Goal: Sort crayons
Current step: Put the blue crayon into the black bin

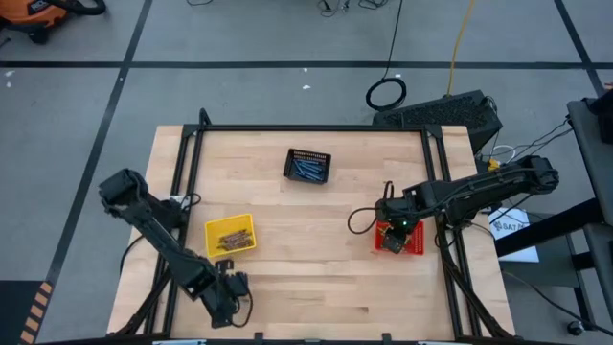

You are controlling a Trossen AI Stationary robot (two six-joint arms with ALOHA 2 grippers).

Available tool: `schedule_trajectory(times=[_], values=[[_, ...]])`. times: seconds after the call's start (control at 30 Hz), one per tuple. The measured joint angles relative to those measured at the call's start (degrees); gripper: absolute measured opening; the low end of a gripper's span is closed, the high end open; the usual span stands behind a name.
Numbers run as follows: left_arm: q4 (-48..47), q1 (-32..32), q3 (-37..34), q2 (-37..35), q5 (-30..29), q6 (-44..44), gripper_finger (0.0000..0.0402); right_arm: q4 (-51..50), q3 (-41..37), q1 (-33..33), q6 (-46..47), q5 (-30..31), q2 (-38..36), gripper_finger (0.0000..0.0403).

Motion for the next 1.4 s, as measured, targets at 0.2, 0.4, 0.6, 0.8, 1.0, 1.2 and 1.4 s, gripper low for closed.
schedule_trajectory(times=[0.2, 0.4, 0.6, 0.8, 1.0, 1.2, 1.4], values=[[1.08, -1.62, -0.01, 3.5, 0.38, -1.19, 0.0081, 0.0, 0.0, 0.0, -0.13, 0.0, 0.0, 0.0107], [0.71, -1.82, -0.02, 3.73, 0.32, -0.67, 0.0081, 0.04, 0.0, 0.0, -0.17, 0.03, 0.0, 0.0107], [0.66, -1.82, -0.02, 3.73, 0.05, 0.63, 0.0081, 0.51, 0.02, 0.0, -0.17, 0.02, 0.0, 0.0107], [-1.35, -1.7, -0.49, 3.73, -0.42, 2.38, 0.0081, 1.29, 0.02, 0.0, -0.6, 0.0, 0.0, 0.0107], [-1.39, -1.12, -0.74, 3.96, -0.82, 3.92, 0.0081, 2.93, 0.02, 0.0, -0.63, 0.0, 0.0, 0.0107], [-1.24, -1.06, -0.57, 6.74, -1.0, 3.93, 0.0081, 2.82, 0.02, 0.0, -0.63, -0.07, 0.0, 0.0107], [-0.99, -0.99, -0.49, 8.29, -1.23, 3.49, 0.0081, 2.88, 0.02, 0.0, -0.63, -1.53, 0.0, 0.0107]])
